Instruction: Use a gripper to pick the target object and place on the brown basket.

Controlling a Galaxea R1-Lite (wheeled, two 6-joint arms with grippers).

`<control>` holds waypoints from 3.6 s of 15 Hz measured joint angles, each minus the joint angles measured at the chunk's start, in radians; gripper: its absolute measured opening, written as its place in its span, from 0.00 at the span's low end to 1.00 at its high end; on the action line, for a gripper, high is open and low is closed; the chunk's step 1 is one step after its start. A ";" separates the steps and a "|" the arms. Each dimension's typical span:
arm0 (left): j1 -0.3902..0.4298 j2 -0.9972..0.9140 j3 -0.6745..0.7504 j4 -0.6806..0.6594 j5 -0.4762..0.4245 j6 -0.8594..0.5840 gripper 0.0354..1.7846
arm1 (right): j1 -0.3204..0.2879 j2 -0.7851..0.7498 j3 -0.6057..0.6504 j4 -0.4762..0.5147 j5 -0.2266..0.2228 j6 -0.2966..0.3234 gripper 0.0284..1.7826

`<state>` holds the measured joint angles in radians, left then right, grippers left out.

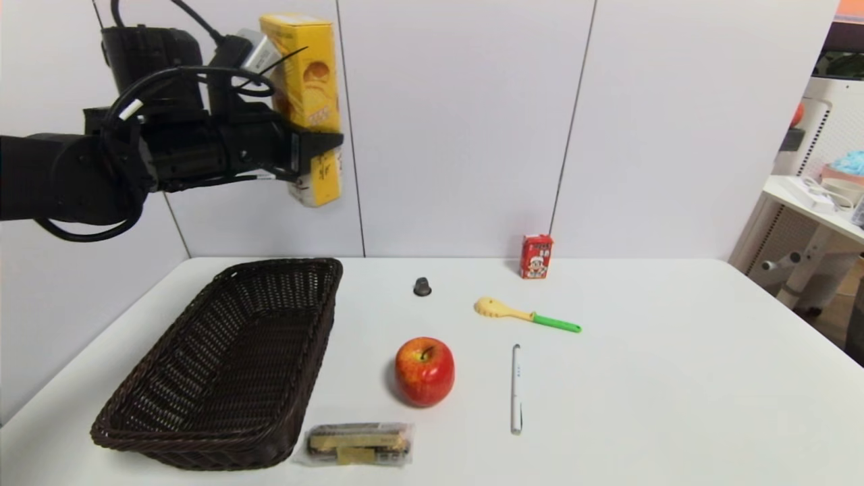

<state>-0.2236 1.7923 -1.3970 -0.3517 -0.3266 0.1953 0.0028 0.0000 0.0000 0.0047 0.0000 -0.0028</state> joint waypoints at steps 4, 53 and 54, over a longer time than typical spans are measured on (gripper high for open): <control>0.047 -0.055 0.187 -0.002 0.008 0.004 0.47 | 0.000 0.000 0.000 0.000 0.000 0.000 0.95; 0.179 -1.451 1.288 0.293 0.463 -0.080 0.94 | 0.000 0.000 0.000 0.000 0.000 0.000 0.95; 0.179 -1.479 1.337 0.259 0.452 -0.079 0.94 | 0.000 0.000 0.000 0.000 0.000 0.000 0.95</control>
<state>-0.0447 0.3132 -0.0604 -0.0928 0.1251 0.1168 0.0028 0.0000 0.0000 0.0047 0.0000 -0.0028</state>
